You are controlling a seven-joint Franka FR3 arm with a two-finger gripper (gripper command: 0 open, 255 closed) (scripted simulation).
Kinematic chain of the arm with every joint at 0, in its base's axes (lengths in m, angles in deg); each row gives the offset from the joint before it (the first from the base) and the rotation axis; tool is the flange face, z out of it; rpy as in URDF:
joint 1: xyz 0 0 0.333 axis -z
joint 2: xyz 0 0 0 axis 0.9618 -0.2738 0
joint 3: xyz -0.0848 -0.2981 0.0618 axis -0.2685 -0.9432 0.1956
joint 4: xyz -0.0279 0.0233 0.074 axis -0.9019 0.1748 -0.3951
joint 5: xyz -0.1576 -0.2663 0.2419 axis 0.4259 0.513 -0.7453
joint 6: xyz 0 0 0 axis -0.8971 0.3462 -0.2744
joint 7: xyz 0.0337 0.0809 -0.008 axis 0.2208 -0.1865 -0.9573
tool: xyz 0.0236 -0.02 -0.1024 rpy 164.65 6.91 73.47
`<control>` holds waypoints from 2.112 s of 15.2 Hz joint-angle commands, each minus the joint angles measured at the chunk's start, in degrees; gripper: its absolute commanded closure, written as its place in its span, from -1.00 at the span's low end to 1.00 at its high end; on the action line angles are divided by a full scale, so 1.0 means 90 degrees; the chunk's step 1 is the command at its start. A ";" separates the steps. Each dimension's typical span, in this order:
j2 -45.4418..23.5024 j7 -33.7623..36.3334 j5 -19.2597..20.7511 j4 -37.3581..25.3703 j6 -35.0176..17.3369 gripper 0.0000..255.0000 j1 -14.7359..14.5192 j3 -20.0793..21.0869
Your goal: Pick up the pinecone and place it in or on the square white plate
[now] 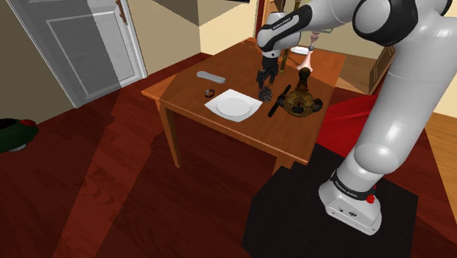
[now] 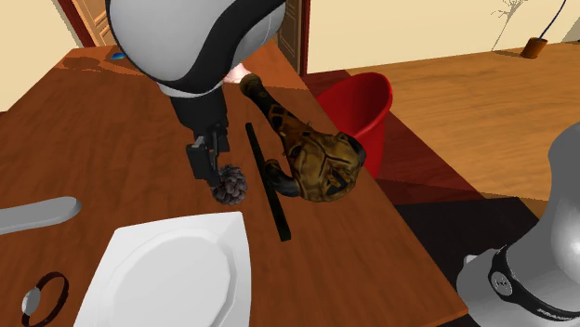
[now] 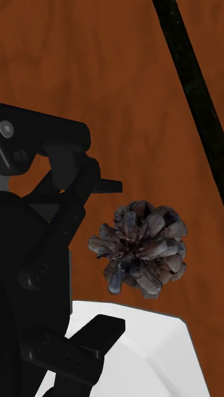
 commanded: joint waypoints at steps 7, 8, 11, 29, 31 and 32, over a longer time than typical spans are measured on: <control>-0.0069 -0.0020 -0.0030 0.0072 -0.0140 -1.00 0.0006 0.0006; -0.0069 -0.0020 -0.0030 0.0072 -0.0139 -1.00 0.0006 0.0006; -0.0069 -0.0020 -0.0030 0.0072 -0.0139 1.00 0.0006 0.0006; 0.0310 0.0086 0.0127 -0.0433 0.0722 1.00 -0.0025 -0.0022; 0.0363 0.0101 0.0148 -0.0543 0.0883 1.00 -0.0028 -0.0024; 0.0387 0.0107 0.0157 -0.0601 0.0963 1.00 -0.0030 -0.0025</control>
